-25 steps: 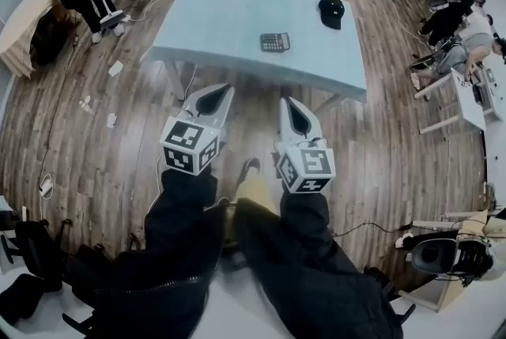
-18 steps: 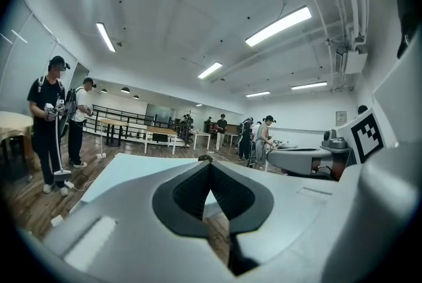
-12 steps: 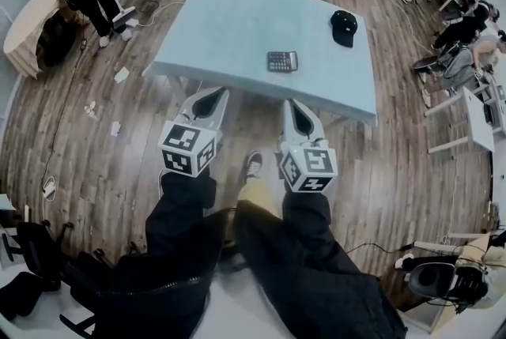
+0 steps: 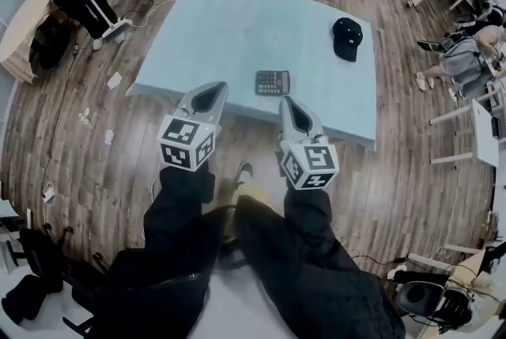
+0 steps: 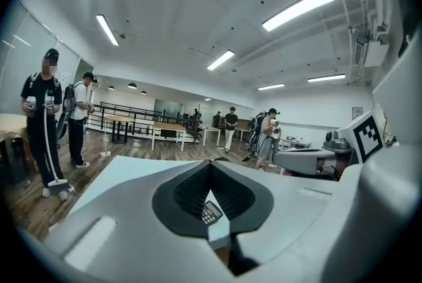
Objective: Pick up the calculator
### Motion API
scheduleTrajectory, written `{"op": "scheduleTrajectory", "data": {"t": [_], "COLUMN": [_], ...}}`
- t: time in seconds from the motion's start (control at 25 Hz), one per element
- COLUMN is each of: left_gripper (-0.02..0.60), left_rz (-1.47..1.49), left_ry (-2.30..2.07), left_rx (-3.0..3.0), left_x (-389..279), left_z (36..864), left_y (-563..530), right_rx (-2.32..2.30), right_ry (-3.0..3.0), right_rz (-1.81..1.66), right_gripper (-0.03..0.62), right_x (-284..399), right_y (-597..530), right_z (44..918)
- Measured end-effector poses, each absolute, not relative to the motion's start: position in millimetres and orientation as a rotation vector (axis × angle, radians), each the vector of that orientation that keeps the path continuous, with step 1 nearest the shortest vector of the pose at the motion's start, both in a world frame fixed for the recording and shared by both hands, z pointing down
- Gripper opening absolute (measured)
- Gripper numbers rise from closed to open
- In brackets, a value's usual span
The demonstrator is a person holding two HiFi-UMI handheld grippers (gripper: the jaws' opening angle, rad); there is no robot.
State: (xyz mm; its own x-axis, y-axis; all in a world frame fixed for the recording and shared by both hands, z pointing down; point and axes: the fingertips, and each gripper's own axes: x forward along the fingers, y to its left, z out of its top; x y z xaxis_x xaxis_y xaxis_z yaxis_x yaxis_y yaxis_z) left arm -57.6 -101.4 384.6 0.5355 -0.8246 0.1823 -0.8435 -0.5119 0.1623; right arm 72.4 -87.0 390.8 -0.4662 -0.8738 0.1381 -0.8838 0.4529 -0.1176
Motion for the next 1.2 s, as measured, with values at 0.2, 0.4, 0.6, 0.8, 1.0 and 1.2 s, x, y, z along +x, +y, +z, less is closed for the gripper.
{"op": "scheduleTrajectory", "data": {"t": [0.2,0.4,0.6,0.8,1.0,1.2], "left_gripper": [-0.005,-0.005,-0.005,-0.005,-0.005,-0.005], "left_rz": [0.186,0.23,0.28,0.3,0.342,0.37], "left_ry": [-1.395,-1.406,-1.39,-1.364,-1.304,-1.225], "left_rx": [2.537,2.507,2.464,2.423,2.355,2.281], "left_x": [-28,-13,-8,-6,-10,-12], "left_z": [391,401,424,443,488,541], "left_y": [-169,-211,-233,-242,-248,-256], "right_rx": [1.602,1.593,1.597,1.609,1.65,1.673], "right_ry": [-2.629,-2.618,-2.568,-2.509,-2.382,-2.243], "right_rz": [0.332,0.367,0.438,0.518,0.618,0.698], "right_gripper": [0.0,0.0,0.0,0.0,0.002,0.002], "right_x": [105,122,133,143,156,160], "right_y": [-153,-196,-220,-231,-242,-243], "right_z": [400,409,429,448,488,532]}}
